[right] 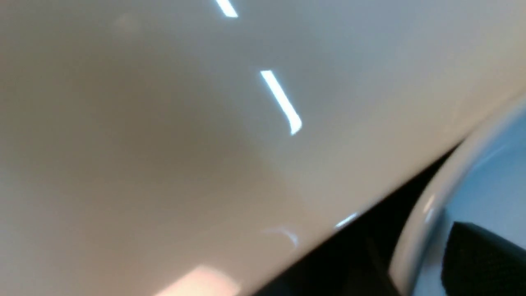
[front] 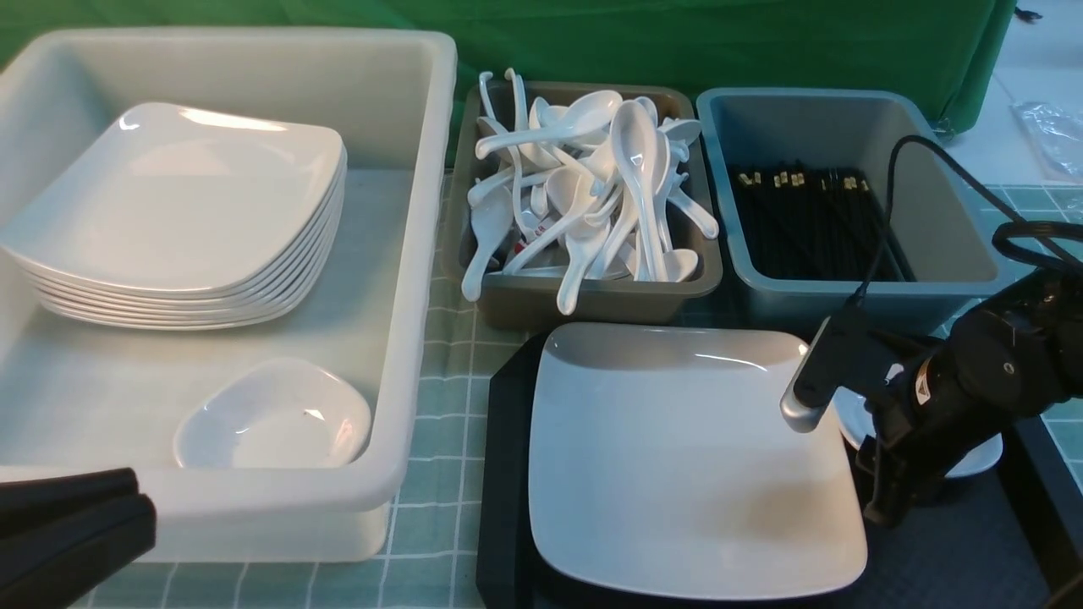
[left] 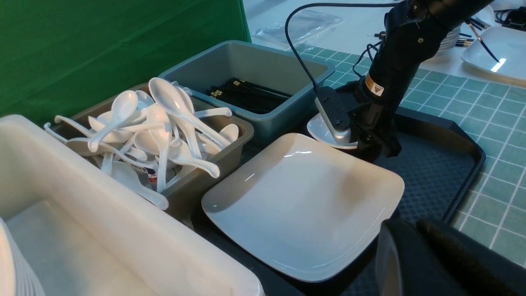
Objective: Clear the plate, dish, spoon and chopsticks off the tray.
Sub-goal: Use the right arm to grab a small plate from the dinner plate
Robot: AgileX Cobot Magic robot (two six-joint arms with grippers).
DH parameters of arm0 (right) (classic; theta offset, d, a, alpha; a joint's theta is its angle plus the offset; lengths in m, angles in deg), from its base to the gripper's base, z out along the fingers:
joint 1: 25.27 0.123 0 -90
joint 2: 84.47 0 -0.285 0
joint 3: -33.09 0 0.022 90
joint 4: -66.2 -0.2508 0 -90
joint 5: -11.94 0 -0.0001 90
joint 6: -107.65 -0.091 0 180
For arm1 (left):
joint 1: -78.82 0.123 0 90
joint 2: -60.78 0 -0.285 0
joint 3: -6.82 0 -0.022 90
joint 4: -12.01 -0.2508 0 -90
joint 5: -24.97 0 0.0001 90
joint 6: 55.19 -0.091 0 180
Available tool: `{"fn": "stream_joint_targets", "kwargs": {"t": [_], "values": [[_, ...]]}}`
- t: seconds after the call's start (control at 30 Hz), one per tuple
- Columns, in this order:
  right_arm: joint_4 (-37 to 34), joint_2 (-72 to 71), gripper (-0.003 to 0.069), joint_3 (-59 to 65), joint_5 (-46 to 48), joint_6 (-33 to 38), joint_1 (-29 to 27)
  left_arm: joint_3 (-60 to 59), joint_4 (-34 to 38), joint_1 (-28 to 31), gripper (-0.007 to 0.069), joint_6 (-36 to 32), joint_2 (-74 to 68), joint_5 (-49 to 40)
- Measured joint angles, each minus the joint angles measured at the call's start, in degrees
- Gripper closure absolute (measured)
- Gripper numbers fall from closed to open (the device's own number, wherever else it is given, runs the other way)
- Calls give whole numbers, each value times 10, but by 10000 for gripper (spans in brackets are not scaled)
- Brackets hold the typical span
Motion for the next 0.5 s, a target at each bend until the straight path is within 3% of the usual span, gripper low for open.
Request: {"fn": "stream_joint_targets", "kwargs": {"t": [0.03, 0.1, 0.27, 0.4, 0.5], "values": [[0, 1, 410, 0, -1, 2, 0, 0, 0, 0, 607, 0, 0, 0], [2, 1, 446, 0, -2, 2, 0, 0, 0, 0, 607, 0, 0, 0], [20, -19, 452, 0, 33, -35, 23, 0, -3, 0, 607, -5, 0, -4], [9, -104, 589, -26, 169, -142, 100, 0, -15, 0, 607, -7, 0, -6], [0, -161, 597, -81, 249, -213, 156, 0, -19, 0, 607, -7, 0, -2]]}}
